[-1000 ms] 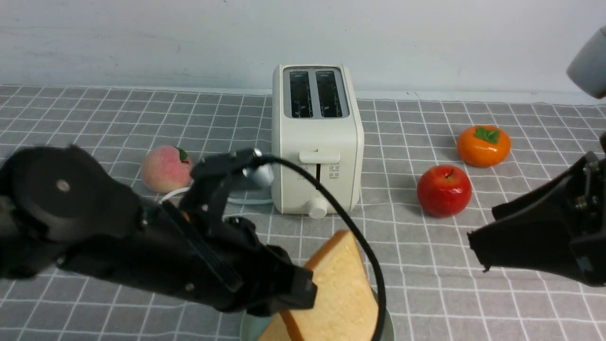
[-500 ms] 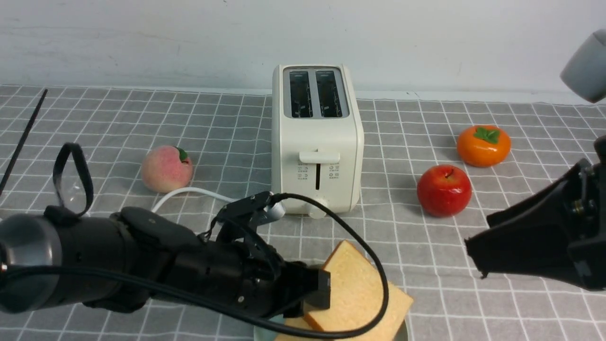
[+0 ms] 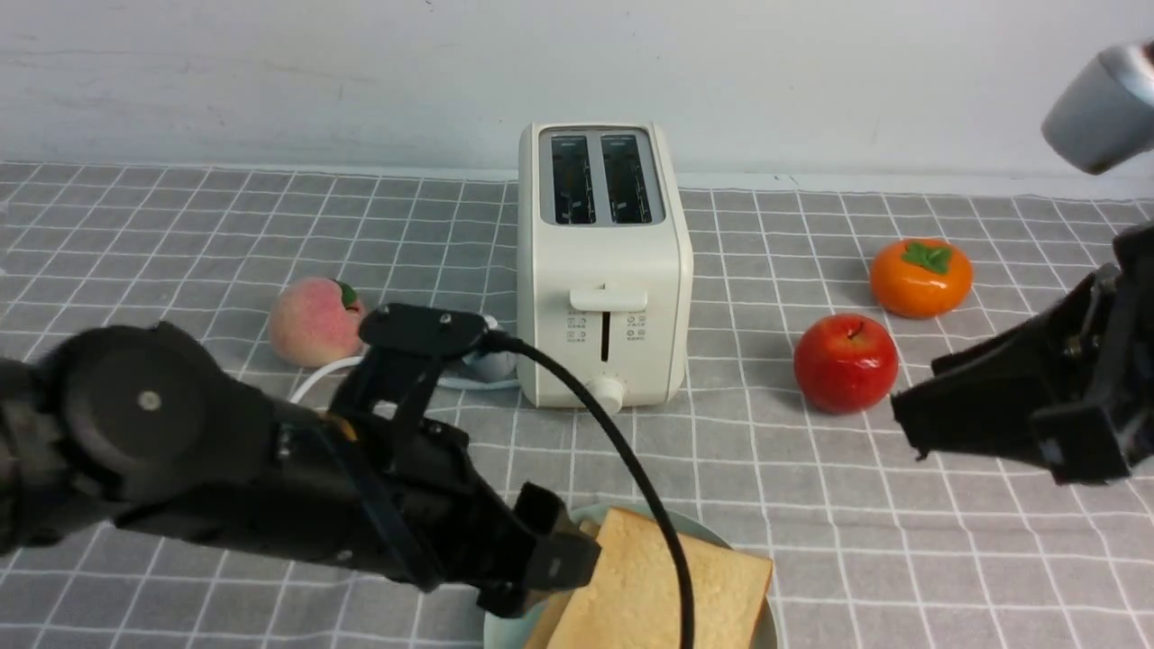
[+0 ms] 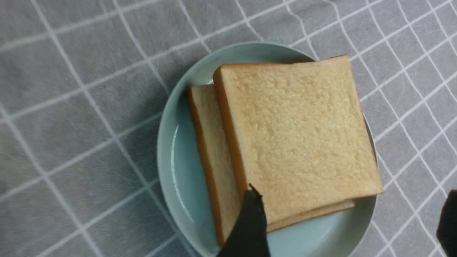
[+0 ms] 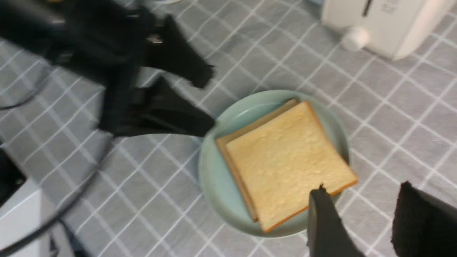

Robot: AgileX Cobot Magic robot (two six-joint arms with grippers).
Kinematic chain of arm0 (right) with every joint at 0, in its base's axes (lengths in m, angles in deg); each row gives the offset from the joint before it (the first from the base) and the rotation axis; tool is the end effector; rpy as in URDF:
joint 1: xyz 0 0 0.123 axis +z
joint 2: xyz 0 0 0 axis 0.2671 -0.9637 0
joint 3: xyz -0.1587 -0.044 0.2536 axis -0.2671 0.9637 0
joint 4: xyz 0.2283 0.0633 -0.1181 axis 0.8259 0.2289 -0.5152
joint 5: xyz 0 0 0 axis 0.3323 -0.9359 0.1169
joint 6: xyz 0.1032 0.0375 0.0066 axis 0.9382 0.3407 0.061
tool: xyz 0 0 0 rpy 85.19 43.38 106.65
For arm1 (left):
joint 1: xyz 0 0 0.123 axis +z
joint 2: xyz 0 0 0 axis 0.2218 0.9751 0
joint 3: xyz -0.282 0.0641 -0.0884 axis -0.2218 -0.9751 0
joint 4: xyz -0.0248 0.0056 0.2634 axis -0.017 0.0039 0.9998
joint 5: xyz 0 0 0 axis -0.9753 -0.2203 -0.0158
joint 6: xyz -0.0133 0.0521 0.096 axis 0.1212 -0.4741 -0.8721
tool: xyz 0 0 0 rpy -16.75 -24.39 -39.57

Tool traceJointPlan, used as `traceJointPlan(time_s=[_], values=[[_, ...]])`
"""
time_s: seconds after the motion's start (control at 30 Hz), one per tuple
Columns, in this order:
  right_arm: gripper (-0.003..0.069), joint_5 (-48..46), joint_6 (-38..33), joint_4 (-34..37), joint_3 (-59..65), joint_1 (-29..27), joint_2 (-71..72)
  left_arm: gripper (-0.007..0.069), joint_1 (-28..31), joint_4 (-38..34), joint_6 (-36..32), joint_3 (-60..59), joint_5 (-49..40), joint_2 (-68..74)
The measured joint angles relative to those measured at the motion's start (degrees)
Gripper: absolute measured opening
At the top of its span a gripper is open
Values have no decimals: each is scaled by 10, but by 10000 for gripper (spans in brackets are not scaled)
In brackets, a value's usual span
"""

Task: Take toasted bread from bread machine on grey coffee table place on plate.

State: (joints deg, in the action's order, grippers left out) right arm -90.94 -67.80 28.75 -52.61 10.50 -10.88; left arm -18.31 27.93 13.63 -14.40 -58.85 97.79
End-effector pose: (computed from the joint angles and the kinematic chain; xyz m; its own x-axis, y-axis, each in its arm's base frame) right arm 0.1812 0.1247 0.4001 -0.5924 -0.3360 -0.7322 -0.6383 0.7503 0.1721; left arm 0.2209 -0.1718 0.2699 -0.7426 0.2162 -0.6339 0.5272 0.7724 -0.3541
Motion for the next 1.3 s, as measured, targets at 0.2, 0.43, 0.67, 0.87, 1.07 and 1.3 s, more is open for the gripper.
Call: traceJointPlan(time_s=[0.2,0.43,0.67,0.87,1.07,1.3], values=[[74,42,205,-182,36,0,7,430,0,276,303,42,-183,-104],[-19,133,346,-295,160,0,128,41,0,395,469,8,-305,-226],[-19,211,414,-315,366,0,317,-14,0,381,480,-48,-292,-410],[-17,249,495,-358,529,0,435,-14,0,346,481,-62,-307,-521],[-14,313,517,-436,562,0,484,-14,0,320,481,-62,-313,-563],[-9,327,534,-471,562,0,484,-14,0,318,482,-67,-323,-563]])
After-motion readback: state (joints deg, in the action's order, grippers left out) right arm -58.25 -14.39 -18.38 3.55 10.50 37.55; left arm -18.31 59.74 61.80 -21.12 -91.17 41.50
